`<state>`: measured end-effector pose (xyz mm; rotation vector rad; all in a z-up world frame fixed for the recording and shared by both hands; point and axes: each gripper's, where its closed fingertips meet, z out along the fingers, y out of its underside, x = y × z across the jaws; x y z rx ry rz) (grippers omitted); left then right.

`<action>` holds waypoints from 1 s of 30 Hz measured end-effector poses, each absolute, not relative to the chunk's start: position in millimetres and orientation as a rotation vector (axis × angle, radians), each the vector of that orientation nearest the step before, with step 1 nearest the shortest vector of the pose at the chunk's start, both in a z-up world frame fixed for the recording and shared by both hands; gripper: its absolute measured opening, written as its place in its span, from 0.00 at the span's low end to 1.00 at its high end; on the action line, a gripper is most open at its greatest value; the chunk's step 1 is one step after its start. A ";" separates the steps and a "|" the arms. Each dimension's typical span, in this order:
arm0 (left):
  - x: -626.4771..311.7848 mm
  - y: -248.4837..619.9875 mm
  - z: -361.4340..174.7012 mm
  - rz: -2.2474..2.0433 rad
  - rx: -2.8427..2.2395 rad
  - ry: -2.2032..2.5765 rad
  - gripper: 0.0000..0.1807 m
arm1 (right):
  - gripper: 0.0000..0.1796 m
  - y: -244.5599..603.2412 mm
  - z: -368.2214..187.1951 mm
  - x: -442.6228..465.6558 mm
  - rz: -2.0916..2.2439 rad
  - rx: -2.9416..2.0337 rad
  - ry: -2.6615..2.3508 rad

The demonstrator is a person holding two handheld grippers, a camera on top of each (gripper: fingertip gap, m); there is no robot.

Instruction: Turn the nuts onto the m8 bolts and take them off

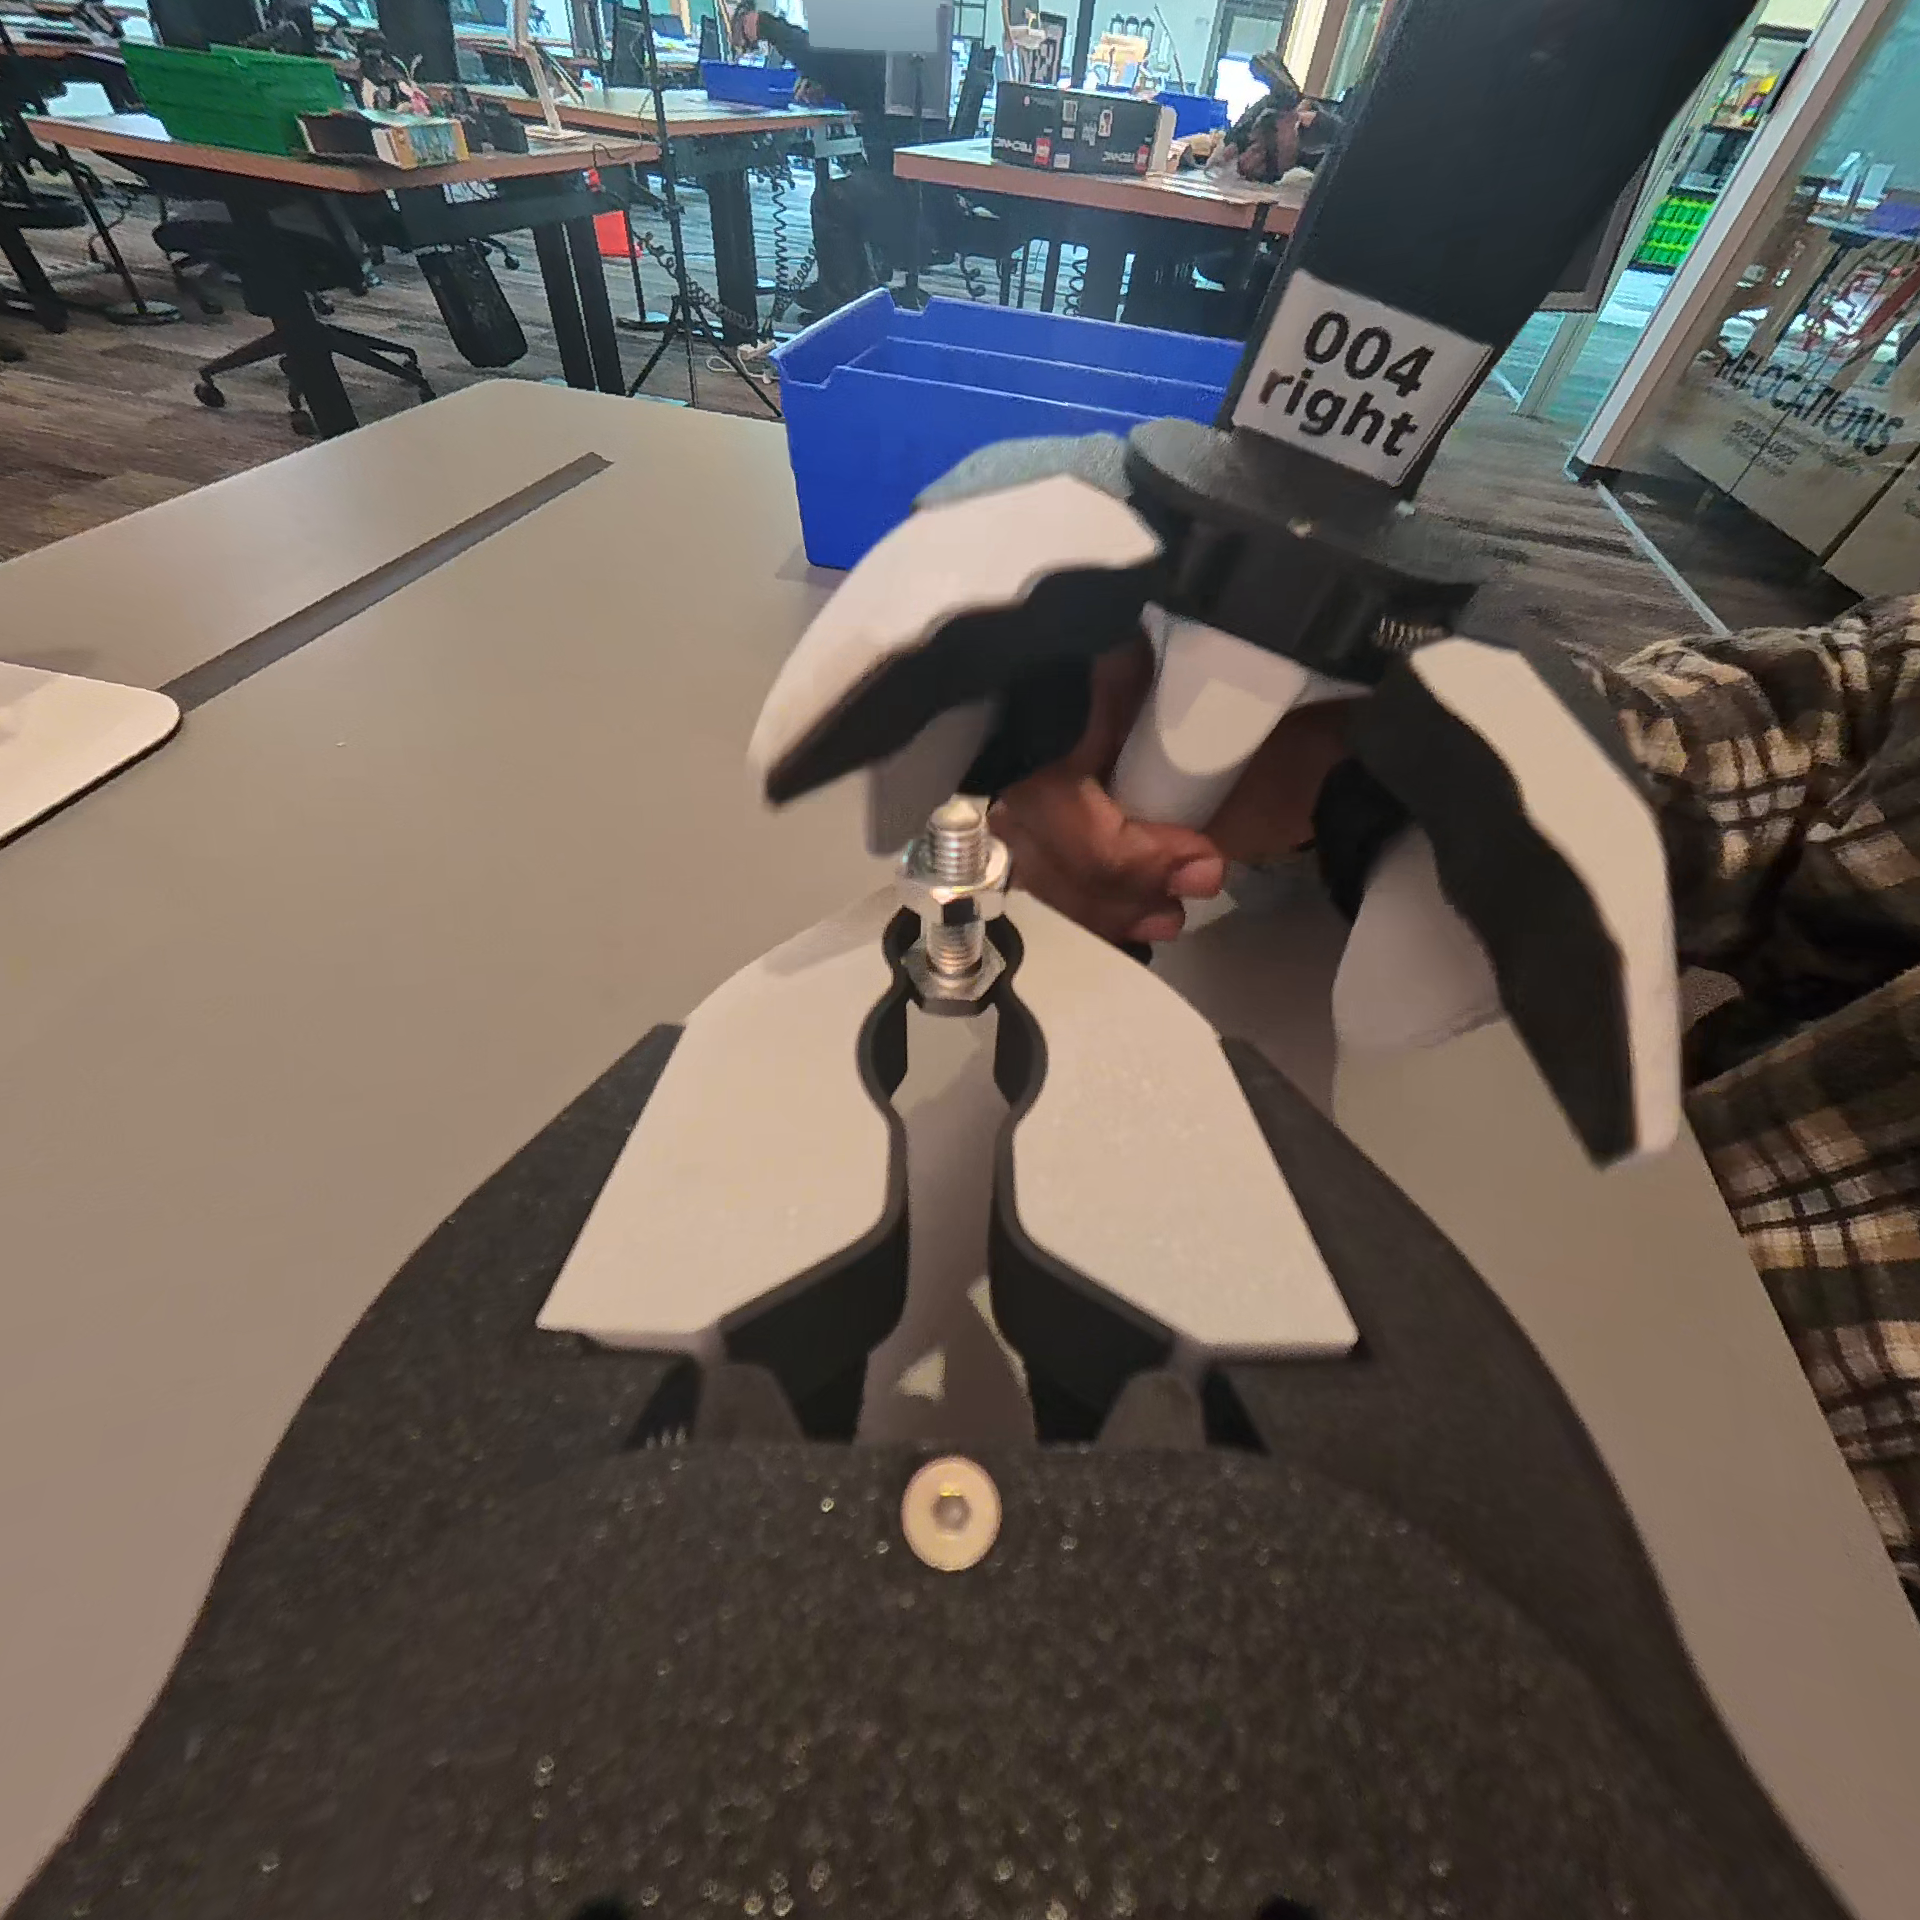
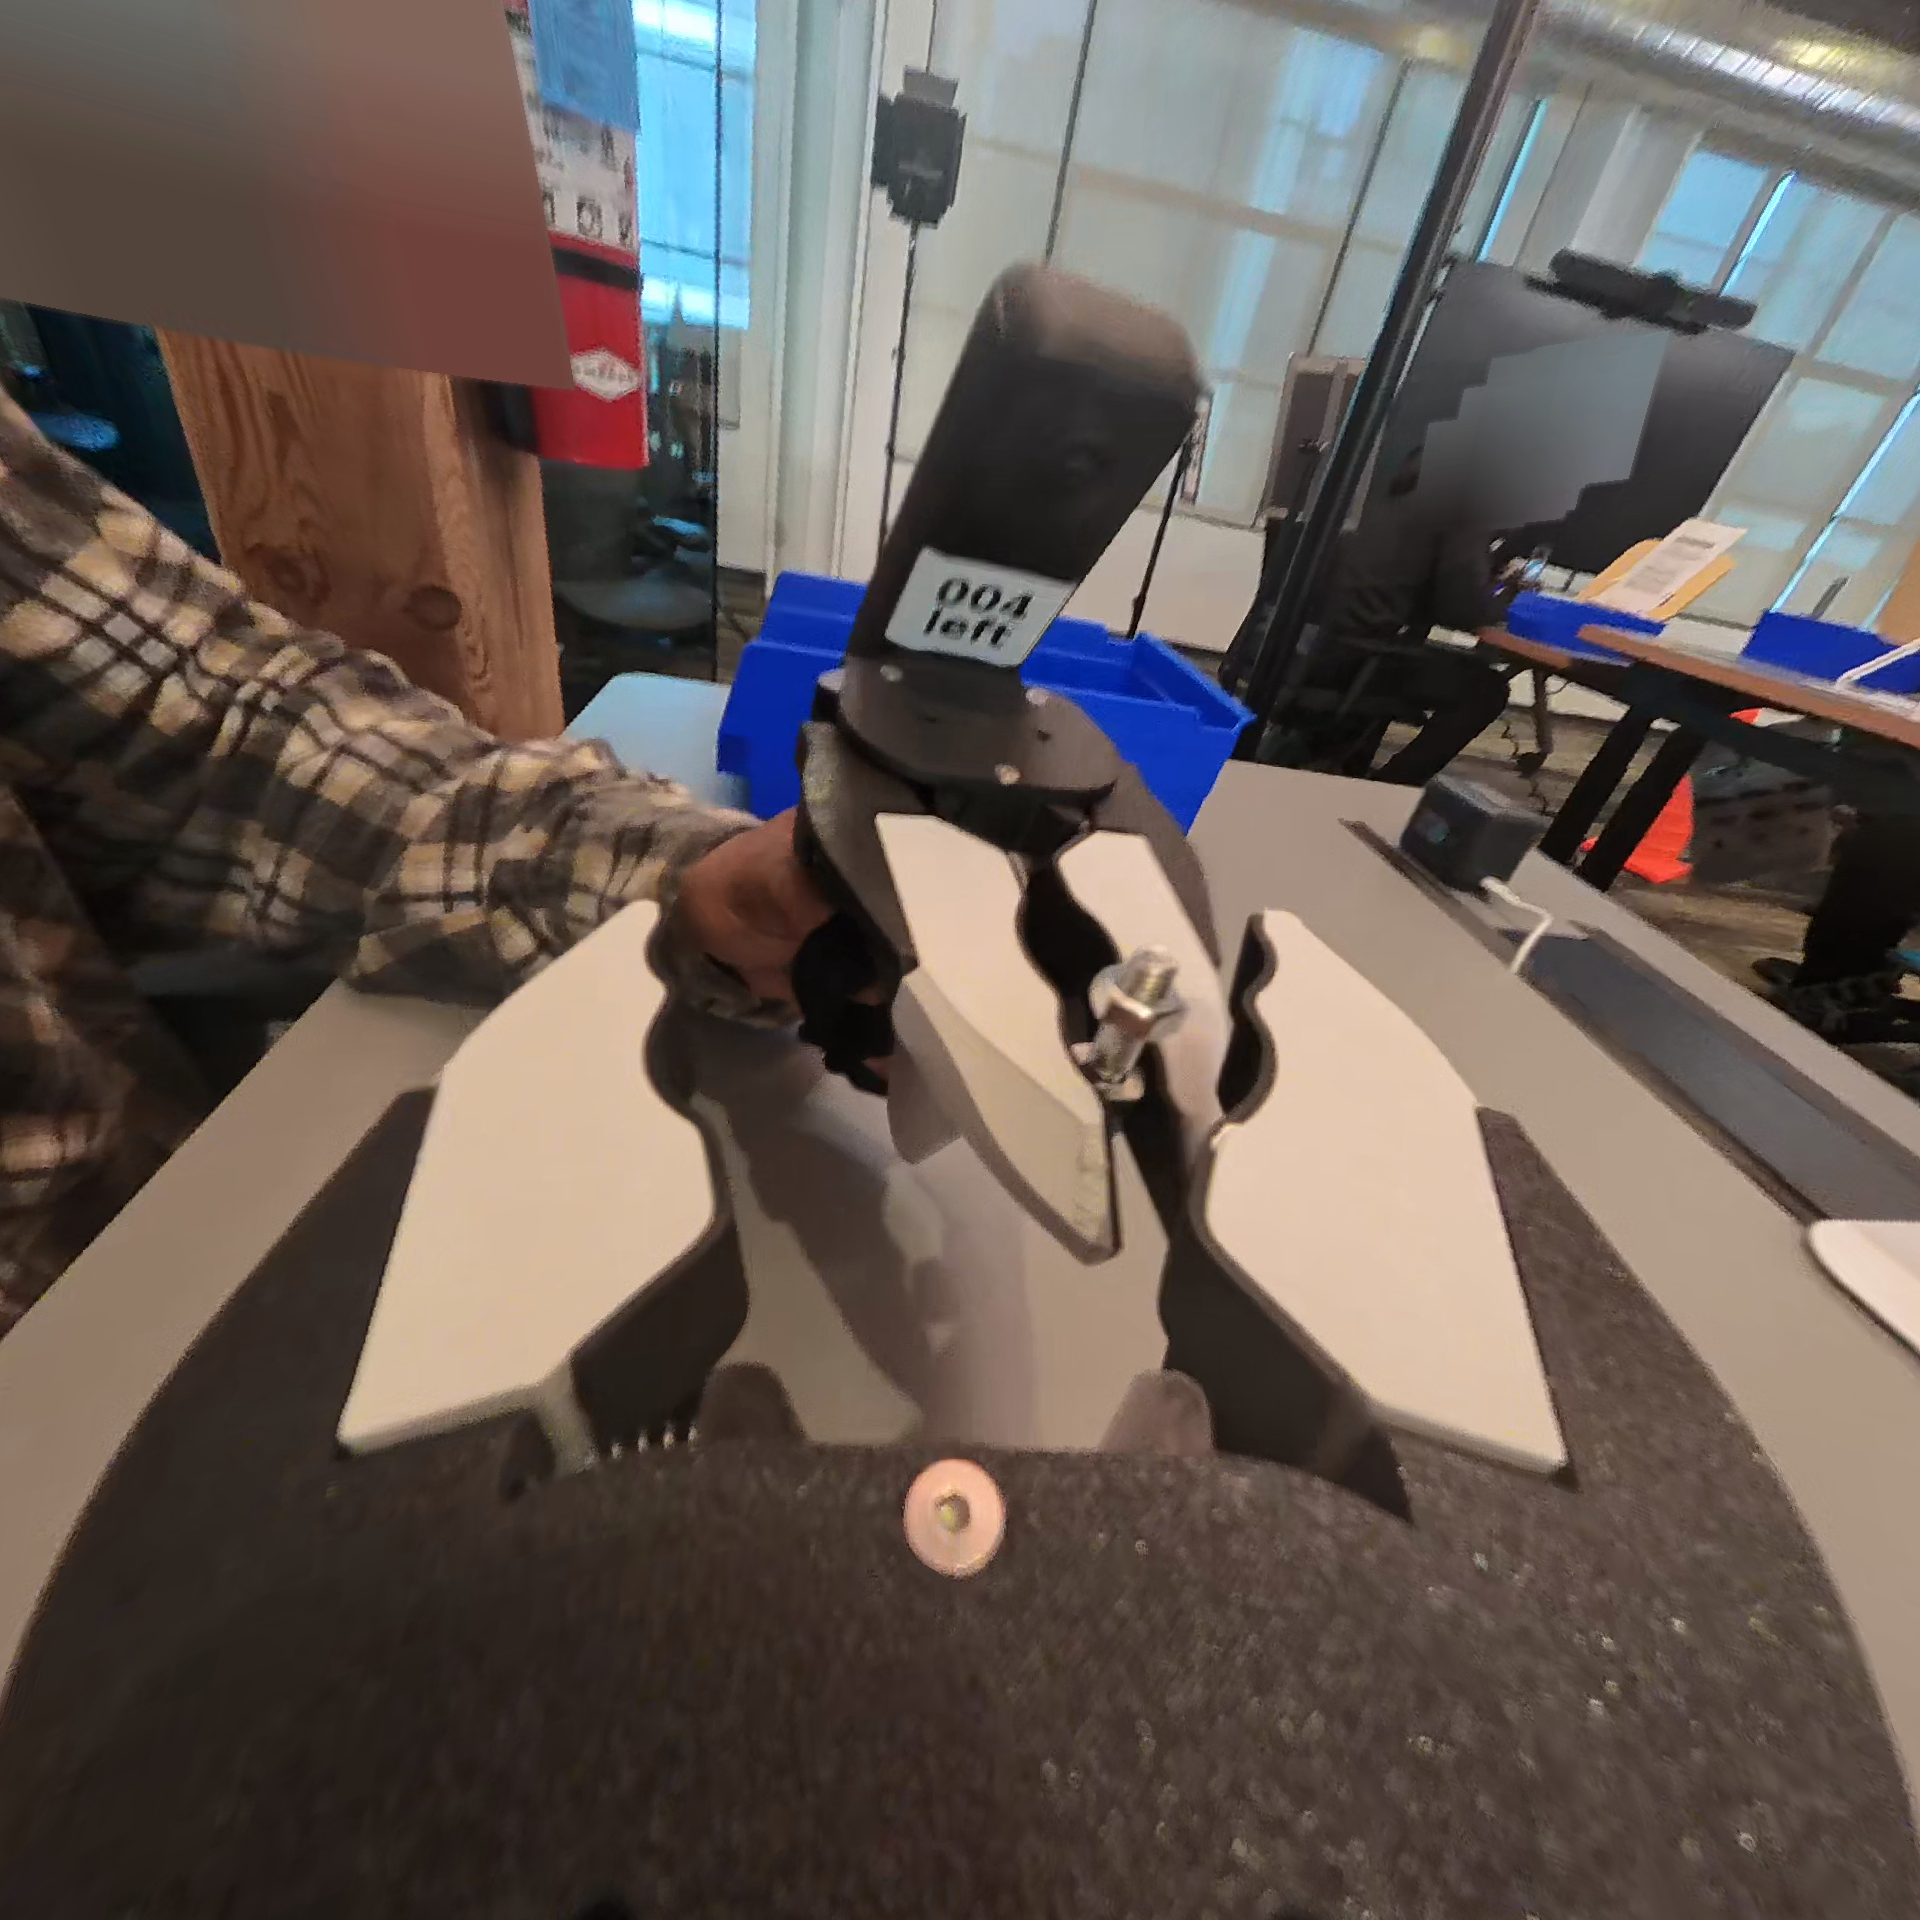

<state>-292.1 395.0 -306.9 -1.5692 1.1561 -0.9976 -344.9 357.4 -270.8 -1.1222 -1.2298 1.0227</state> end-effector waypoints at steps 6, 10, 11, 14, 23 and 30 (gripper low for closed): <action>-296.0 397.8 -302.5 -0.995 -1.562 1.137 0.06 | 0.53 343.7 -273.4 -329.3 1.004 -1.112 -1.225; -293.0 395.8 -305.1 -1.001 -1.566 1.150 0.06 | 0.55 354.2 -263.7 -338.7 1.025 -1.103 -1.192; -292.0 395.2 -305.7 -1.000 -1.566 1.153 0.06 | 0.56 353.5 -266.9 -343.8 1.028 -1.109 -1.216; -292.9 395.8 -304.3 -0.996 -1.564 1.149 0.06 | 0.61 346.6 -278.5 -346.6 1.013 -1.136 -1.260; -291.5 394.9 -304.1 -0.999 -1.559 1.152 0.06 | 0.60 351.9 -265.9 -346.0 1.027 -1.117 -1.207; -294.8 397.2 -300.3 -0.999 -1.552 1.139 0.06 | 0.59 341.5 -263.1 -331.0 1.014 -1.108 -1.191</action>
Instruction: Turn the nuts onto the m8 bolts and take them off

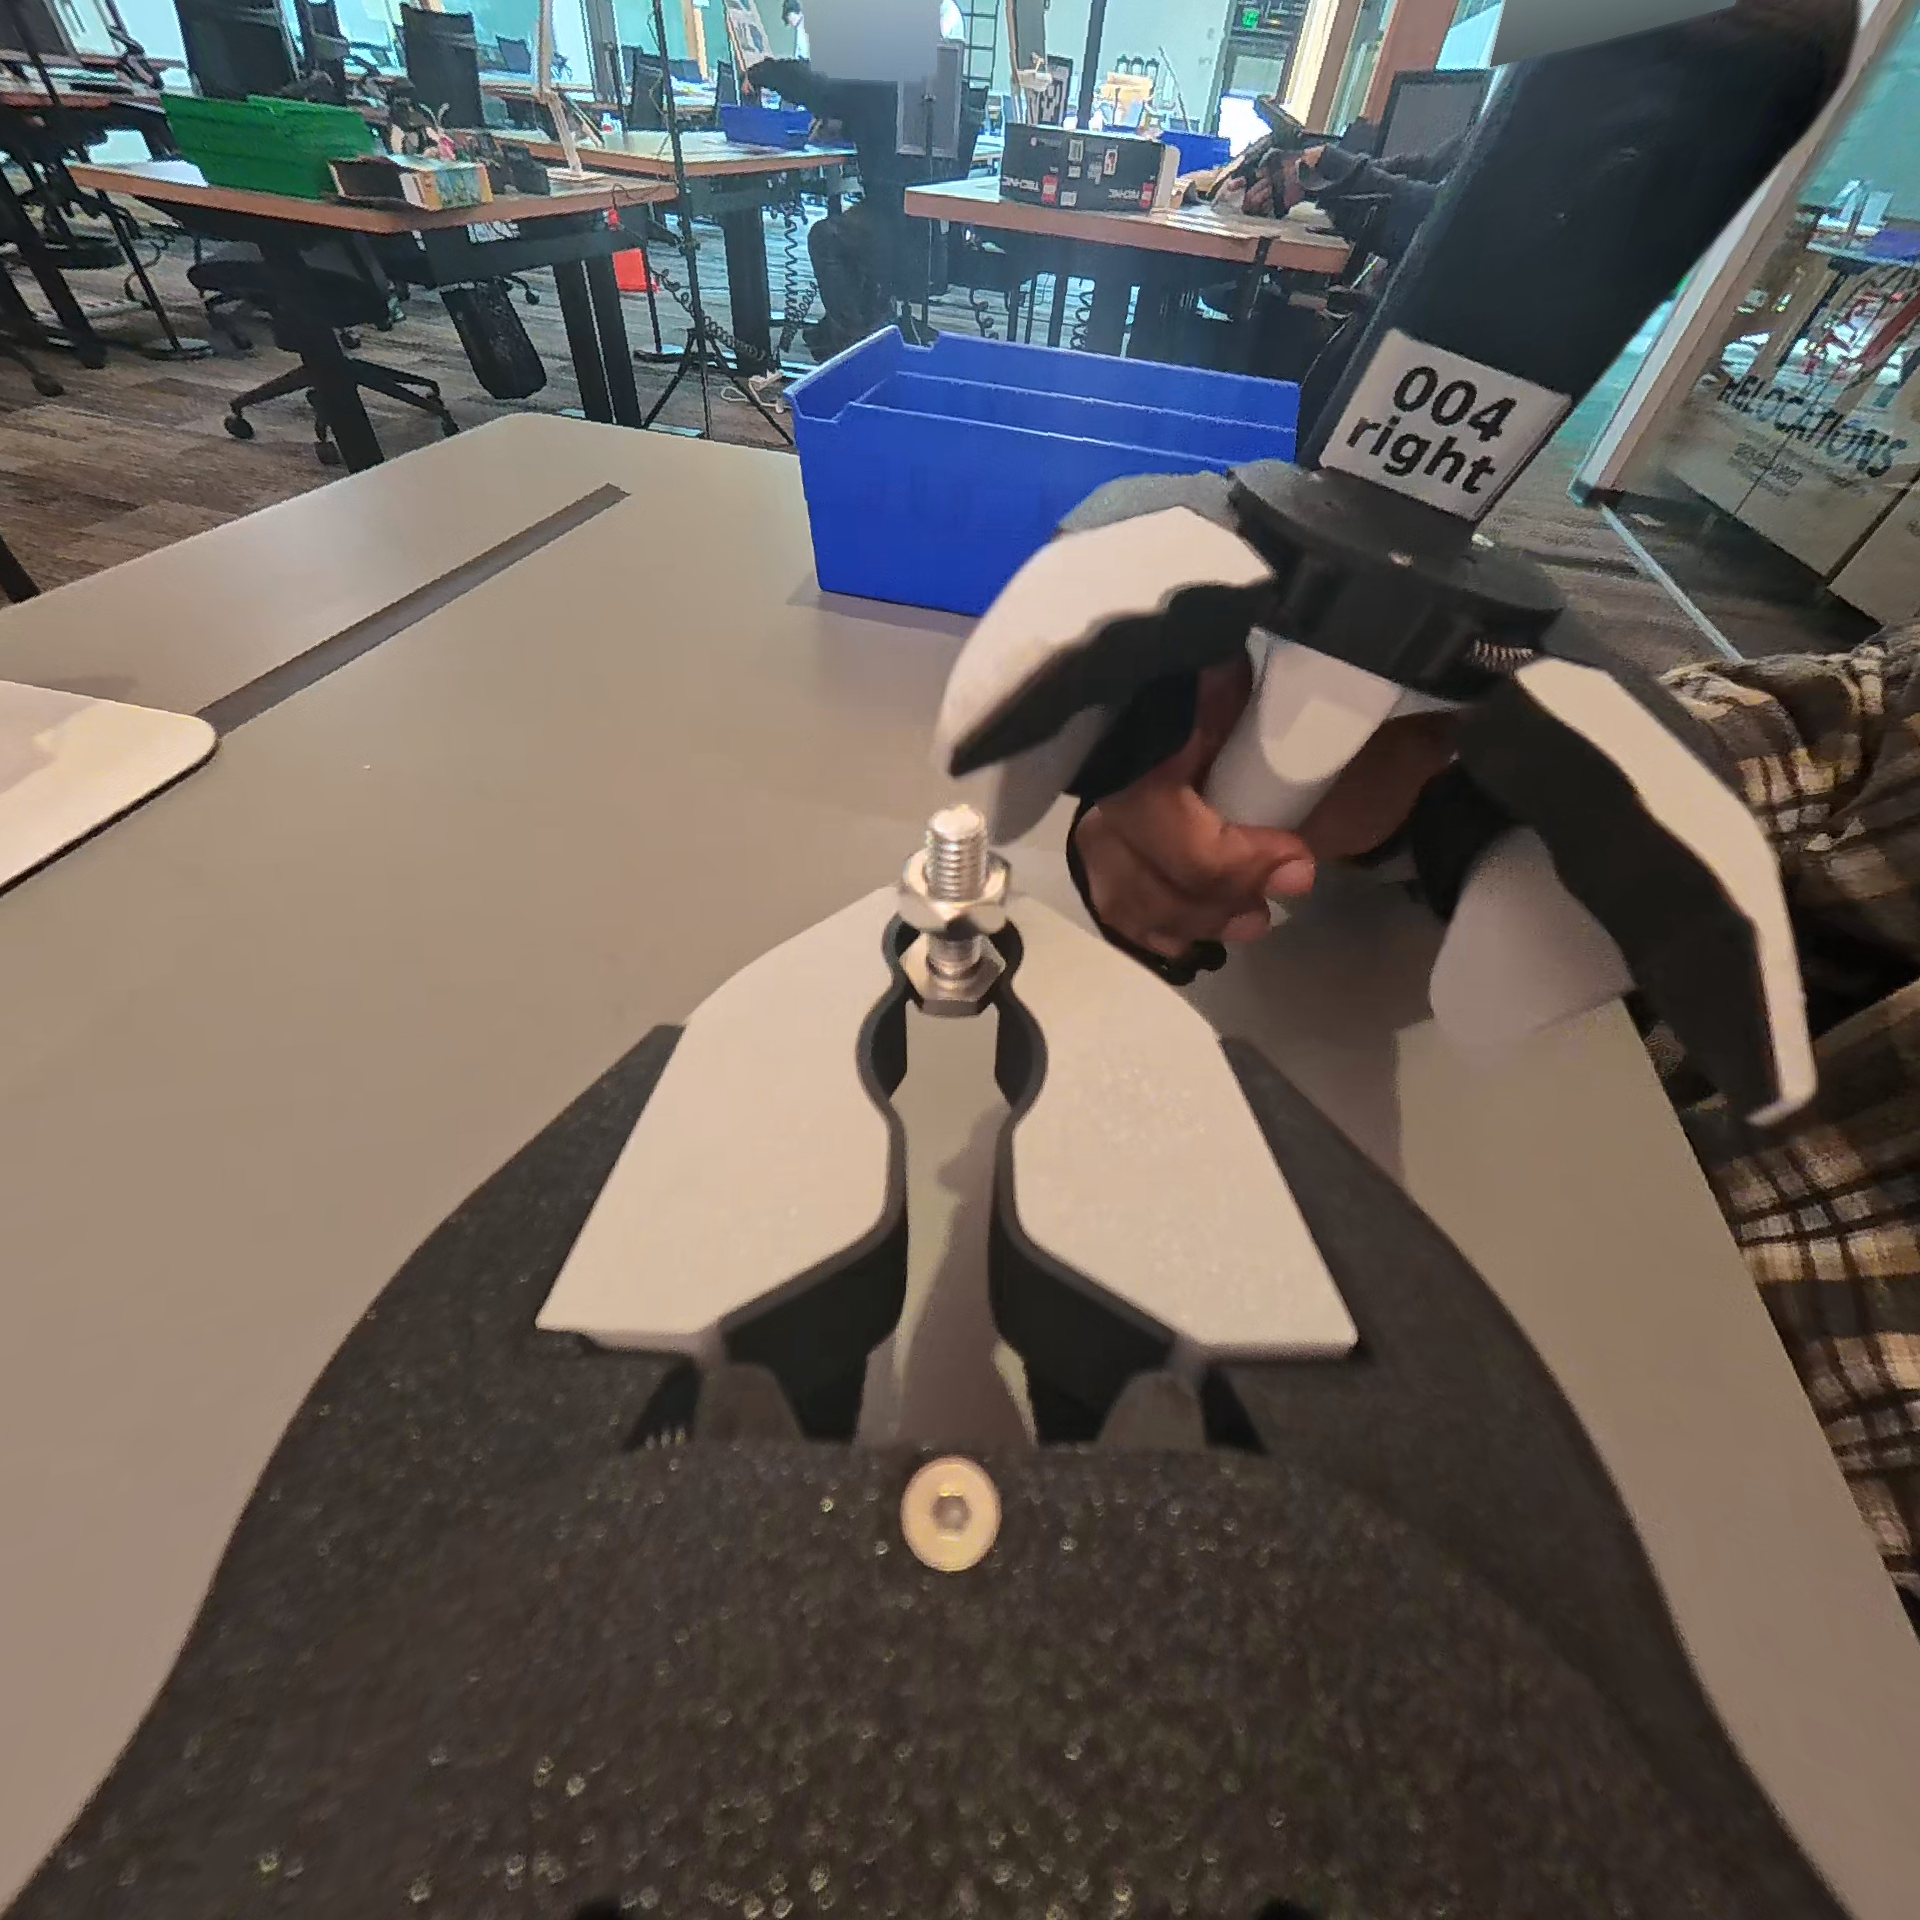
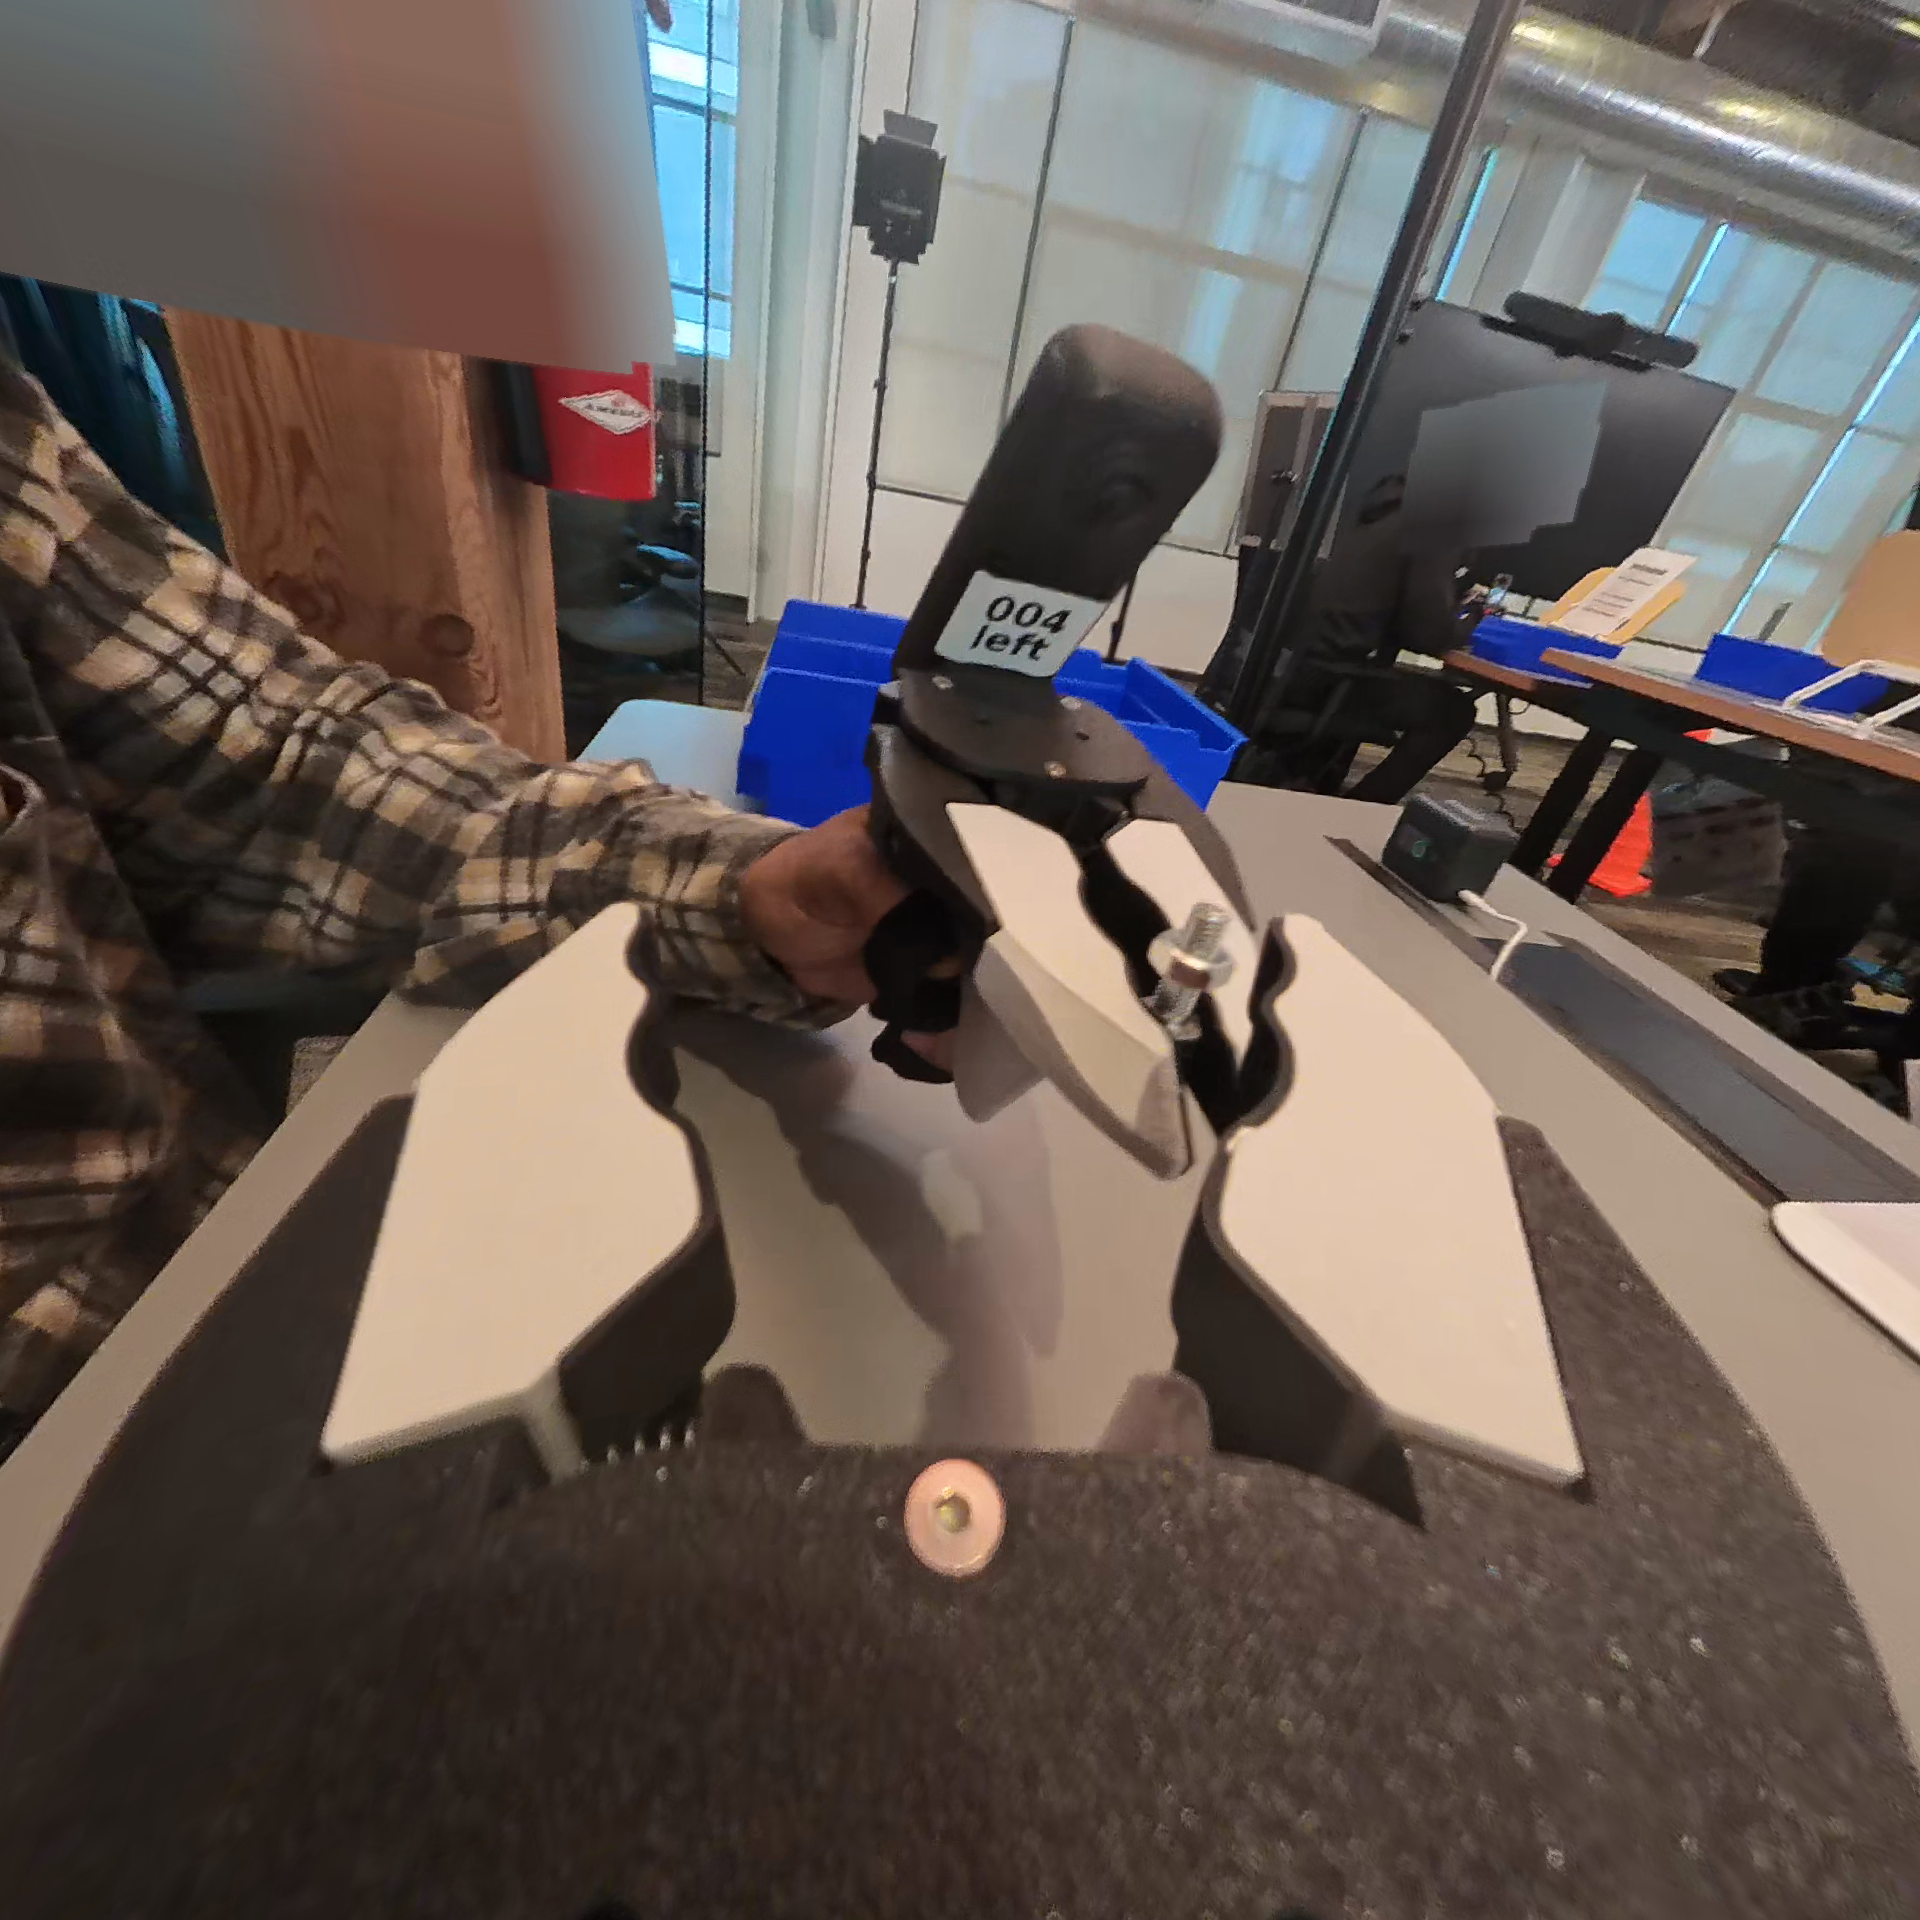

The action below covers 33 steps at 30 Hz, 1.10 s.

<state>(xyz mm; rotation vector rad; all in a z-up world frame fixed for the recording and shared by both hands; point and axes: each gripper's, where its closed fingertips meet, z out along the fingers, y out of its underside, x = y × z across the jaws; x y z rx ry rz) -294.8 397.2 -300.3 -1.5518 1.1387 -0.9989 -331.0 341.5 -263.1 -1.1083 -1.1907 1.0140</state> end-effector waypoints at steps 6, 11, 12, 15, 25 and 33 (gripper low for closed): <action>-291.8 395.0 -301.4 -0.992 -1.550 1.149 0.06 | 0.62 344.7 -275.0 -347.9 1.039 -1.142 -1.259; -294.3 397.2 -299.2 -0.999 -1.546 1.137 0.06 | 0.59 344.0 -265.0 -332.8 1.018 -1.114 -1.200; -293.4 396.6 -300.1 -1.001 -1.547 1.141 0.06 | 0.59 348.1 -263.4 -334.7 1.019 -1.116 -1.192; -290.7 394.3 -302.2 -0.999 -1.549 1.152 0.06 | 0.60 350.5 -267.9 -346.3 1.031 -1.124 -1.227; -294.3 395.8 -299.1 -1.002 -1.542 1.141 0.06 | 0.59 338.1 -255.2 -317.9 1.065 -1.135 -1.200; -291.9 393.0 -299.2 -0.983 -1.534 1.160 0.06 | 0.23 381.1 -252.8 -324.7 1.045 -1.240 -1.157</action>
